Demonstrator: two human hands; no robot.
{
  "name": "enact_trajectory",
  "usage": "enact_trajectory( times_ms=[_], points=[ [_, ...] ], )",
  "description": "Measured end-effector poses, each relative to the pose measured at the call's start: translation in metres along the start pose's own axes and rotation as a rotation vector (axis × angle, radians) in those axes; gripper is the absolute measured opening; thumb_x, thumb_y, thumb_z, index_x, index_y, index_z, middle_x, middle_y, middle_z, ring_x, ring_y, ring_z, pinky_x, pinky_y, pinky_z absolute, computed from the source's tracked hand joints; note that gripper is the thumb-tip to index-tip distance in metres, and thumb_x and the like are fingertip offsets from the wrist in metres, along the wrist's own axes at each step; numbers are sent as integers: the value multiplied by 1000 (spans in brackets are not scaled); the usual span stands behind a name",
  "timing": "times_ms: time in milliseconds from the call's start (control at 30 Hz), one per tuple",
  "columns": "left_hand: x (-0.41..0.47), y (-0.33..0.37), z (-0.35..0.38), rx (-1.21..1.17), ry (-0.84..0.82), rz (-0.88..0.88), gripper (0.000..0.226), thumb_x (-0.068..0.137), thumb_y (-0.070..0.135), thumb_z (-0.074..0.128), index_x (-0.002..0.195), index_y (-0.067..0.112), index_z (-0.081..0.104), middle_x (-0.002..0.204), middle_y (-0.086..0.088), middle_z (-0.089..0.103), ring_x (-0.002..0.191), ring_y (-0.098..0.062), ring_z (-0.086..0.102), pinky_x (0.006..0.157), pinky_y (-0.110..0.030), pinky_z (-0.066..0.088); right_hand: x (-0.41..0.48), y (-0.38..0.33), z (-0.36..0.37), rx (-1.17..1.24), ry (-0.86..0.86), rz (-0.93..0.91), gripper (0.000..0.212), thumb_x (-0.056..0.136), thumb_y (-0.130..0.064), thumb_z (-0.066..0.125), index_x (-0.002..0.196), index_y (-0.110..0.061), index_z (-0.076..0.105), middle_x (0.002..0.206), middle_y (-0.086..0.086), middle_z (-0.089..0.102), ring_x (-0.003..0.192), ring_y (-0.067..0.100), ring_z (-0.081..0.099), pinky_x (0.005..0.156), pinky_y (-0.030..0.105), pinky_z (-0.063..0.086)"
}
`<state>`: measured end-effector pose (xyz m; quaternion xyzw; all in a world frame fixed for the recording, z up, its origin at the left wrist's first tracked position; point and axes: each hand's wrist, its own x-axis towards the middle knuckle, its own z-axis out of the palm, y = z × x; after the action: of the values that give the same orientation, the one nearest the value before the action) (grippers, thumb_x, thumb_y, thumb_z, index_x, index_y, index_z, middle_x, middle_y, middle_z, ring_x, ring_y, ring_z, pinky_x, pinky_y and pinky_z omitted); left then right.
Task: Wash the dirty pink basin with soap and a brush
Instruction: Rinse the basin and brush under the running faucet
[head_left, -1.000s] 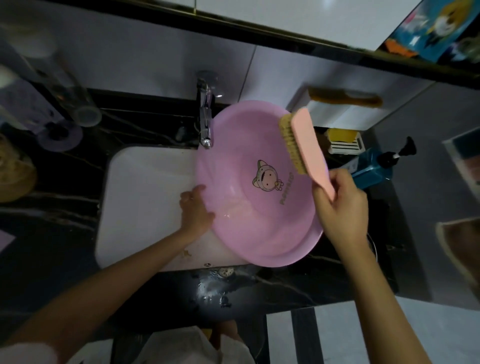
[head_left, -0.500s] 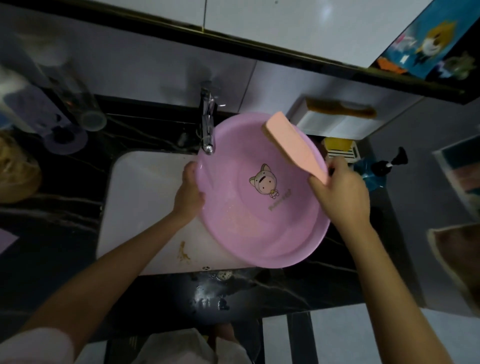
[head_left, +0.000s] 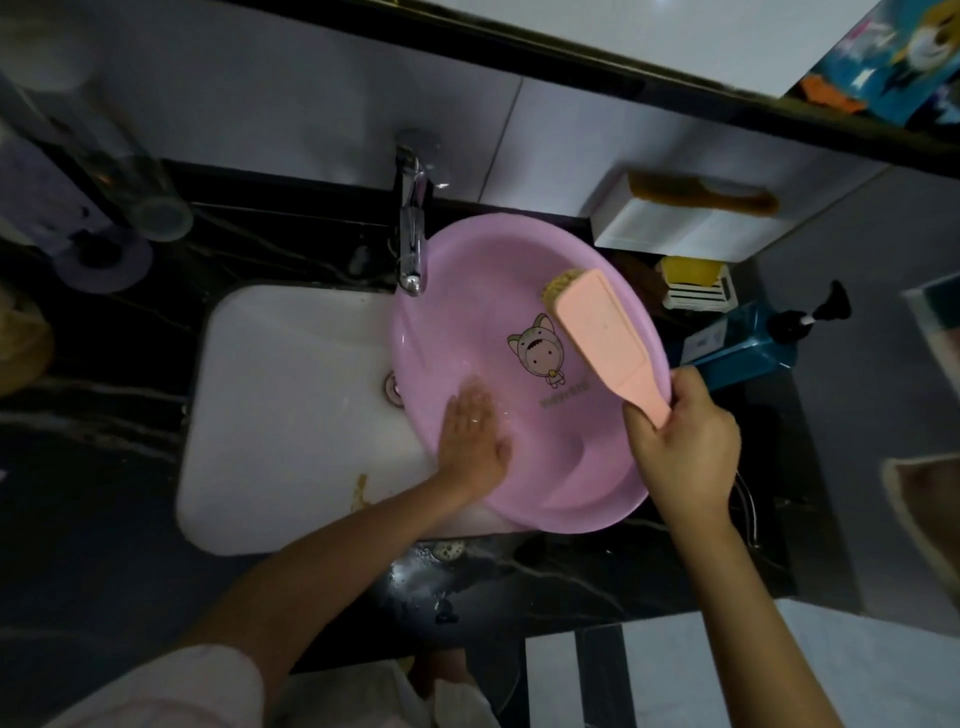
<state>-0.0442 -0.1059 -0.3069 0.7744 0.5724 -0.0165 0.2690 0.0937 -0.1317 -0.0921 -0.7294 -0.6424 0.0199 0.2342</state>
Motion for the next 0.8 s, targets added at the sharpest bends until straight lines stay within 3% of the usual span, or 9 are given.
enact_trajectory(
  times_ms=[67, 133, 267, 333, 433, 567, 667, 733, 800],
  points=[
    [6, -6, -2, 16, -31, 46, 72, 96, 39, 20, 145, 1, -16, 154, -17, -21, 143, -30, -18, 112, -38, -19, -1, 1, 1, 7, -14, -6, 50, 78, -49, 44, 87, -2, 56, 64, 9, 61, 49, 21, 55, 43, 28, 45],
    [19, -25, -10, 50, 109, 67, 70, 96, 35, 28, 148, 2, -4, 157, -14, -7, 145, -32, -4, 115, -41, -10, -2, 2, 2, 10, -22, -13, 50, 79, -50, 44, 87, -2, 56, 64, 9, 61, 50, 22, 58, 43, 30, 47],
    [43, -59, -40, 145, 355, 30, 63, 87, 28, 31, 144, 2, 30, 148, -12, 38, 136, -28, 38, 109, -45, 30, -3, 3, 2, 12, -24, -29, 52, 79, -51, 44, 88, -1, 57, 65, 9, 62, 50, 19, 56, 45, 26, 44],
    [41, -50, -36, 61, 328, -18, 66, 86, 26, 29, 146, 1, 22, 150, -13, 33, 138, -28, 33, 111, -46, 25, -4, 2, 3, 10, -14, -36, 51, 80, -50, 45, 87, -1, 57, 64, 10, 61, 50, 21, 57, 44, 30, 47],
    [24, -4, -5, -120, 250, -120, 69, 89, 26, 29, 147, -3, 4, 155, -21, 12, 144, -34, 13, 116, -45, 1, -5, 2, 4, 12, -4, -37, 49, 81, -48, 47, 87, -1, 57, 63, 9, 61, 48, 20, 57, 42, 30, 47],
    [11, 24, 12, -228, 87, -78, 71, 96, 32, 28, 147, 0, -11, 154, -14, -17, 144, -27, -16, 112, -34, -17, -6, 2, 4, -21, -26, -38, 34, 81, -35, 62, 85, -2, 56, 63, 8, 60, 47, 21, 58, 41, 31, 48],
    [17, -19, 2, -1, 125, 86, 66, 93, 35, 21, 147, 7, -5, 158, -14, 0, 146, -28, -2, 115, -39, -8, -6, 3, 3, -34, -59, -19, 28, 81, -24, 71, 86, -2, 55, 63, 9, 61, 48, 24, 59, 42, 38, 51],
    [27, -51, -17, 170, 262, 120, 65, 88, 32, 34, 146, 7, 20, 152, -16, 29, 141, -32, 25, 114, -47, 17, -5, 3, 2, -44, -76, -12, 27, 80, -21, 73, 87, -2, 55, 63, 9, 61, 47, 24, 59, 42, 39, 51],
    [41, -74, -40, 297, 351, 78, 66, 84, 29, 42, 143, 2, 28, 147, -16, 37, 136, -31, 36, 109, -45, 31, -4, 2, 2, -43, -82, -20, 27, 80, -20, 73, 88, -2, 56, 64, 10, 62, 48, 24, 60, 43, 38, 52]
  ],
)
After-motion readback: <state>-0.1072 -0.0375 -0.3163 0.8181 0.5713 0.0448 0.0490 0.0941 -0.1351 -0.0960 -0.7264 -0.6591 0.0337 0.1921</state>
